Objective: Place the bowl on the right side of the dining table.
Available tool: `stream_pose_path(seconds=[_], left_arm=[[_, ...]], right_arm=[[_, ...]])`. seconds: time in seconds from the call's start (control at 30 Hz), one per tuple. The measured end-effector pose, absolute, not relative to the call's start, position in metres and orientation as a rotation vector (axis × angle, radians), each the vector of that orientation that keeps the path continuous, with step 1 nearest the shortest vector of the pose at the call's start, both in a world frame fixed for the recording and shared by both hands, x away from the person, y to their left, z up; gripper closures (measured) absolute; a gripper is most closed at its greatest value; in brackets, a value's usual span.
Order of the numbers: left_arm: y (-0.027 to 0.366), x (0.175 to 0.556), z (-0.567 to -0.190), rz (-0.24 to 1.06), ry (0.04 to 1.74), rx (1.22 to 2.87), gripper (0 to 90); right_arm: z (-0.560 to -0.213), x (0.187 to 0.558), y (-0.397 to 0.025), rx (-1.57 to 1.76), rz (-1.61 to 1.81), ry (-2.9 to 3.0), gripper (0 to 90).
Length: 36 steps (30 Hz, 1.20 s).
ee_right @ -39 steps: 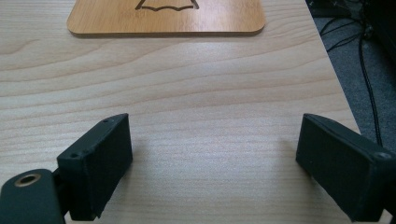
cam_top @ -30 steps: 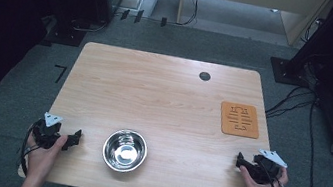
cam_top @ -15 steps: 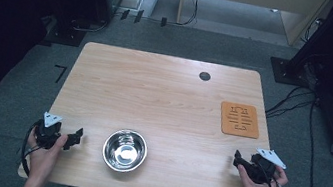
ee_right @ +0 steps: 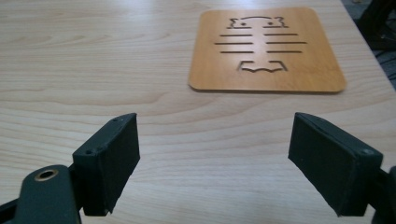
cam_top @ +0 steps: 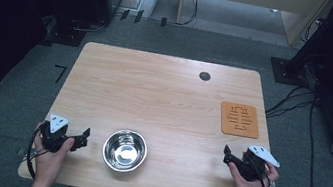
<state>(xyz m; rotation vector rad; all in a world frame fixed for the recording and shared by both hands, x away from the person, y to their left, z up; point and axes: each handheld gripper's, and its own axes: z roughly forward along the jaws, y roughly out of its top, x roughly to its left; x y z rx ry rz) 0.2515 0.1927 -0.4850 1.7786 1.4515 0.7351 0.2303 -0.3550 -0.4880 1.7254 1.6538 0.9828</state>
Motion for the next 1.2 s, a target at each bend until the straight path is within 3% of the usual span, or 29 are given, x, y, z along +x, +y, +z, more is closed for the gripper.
stream_pose_path(seconds=[1.2], left_arm=[[0.159,0.241,-0.477,0.663,1.341,1.778,5.6]], right_arm=[[-0.464,0.237,-0.281,1.570,1.158,1.776,17.4]])
